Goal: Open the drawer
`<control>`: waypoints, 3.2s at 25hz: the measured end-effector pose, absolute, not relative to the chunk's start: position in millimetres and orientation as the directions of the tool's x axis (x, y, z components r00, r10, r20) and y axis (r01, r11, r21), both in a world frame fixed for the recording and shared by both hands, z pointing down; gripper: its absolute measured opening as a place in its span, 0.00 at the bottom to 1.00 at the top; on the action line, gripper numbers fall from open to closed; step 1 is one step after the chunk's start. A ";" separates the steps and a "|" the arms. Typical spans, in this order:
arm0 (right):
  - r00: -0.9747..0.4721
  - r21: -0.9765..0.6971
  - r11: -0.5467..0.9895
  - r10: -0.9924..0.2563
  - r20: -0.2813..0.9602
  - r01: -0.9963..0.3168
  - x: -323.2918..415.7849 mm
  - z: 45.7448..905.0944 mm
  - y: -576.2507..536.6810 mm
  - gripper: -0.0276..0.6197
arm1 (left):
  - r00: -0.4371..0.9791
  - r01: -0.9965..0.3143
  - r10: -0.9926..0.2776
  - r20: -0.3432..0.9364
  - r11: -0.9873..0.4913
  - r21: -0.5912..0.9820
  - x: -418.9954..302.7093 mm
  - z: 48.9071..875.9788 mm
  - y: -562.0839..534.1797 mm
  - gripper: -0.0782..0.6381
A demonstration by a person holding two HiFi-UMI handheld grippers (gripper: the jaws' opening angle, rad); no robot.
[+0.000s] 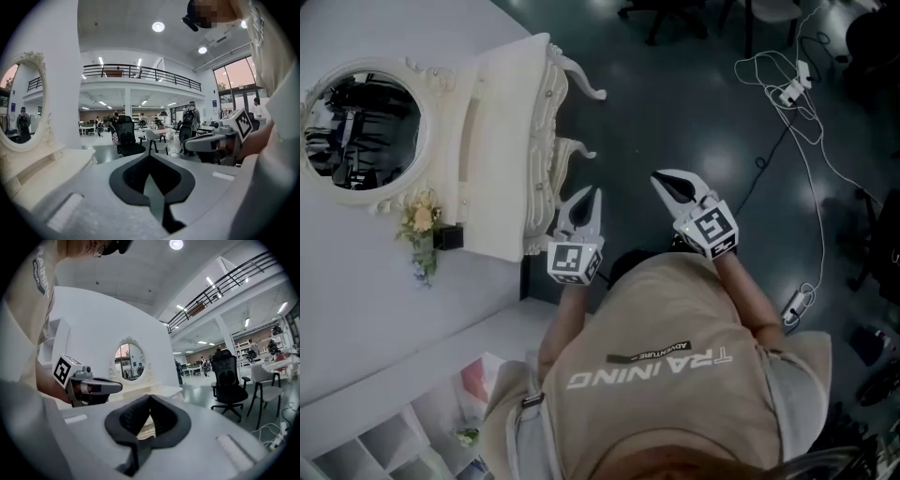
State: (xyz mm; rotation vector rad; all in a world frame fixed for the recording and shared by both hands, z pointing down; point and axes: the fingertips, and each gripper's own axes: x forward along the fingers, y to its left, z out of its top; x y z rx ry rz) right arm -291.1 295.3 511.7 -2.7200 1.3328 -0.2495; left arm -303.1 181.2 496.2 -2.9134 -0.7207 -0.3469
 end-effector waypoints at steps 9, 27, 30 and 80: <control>0.486 -0.177 -0.511 -0.857 0.170 -0.841 -252.0 534.7 251.2 0.05 | 0.909 0.338 0.333 0.251 -0.941 0.024 -268.2 499.8 143.5 0.11; 0.477 -0.116 -0.530 -0.824 0.306 -0.840 -120.6 495.1 122.0 0.05 | 0.894 0.418 0.429 0.132 -0.903 0.103 -98.4 493.1 11.1 0.11; 0.491 -0.122 -0.550 -0.810 0.322 -0.826 -109.5 495.1 100.3 0.05 | 0.898 0.413 0.424 0.114 -0.904 0.110 -82.1 494.8 -12.3 0.11; -0.074 -0.175 0.018 -0.943 0.323 -0.984 257.5 561.7 57.2 0.05 | 0.933 -0.194 -0.159 0.322 -0.978 0.079 166.7 545.9 -53.4 0.11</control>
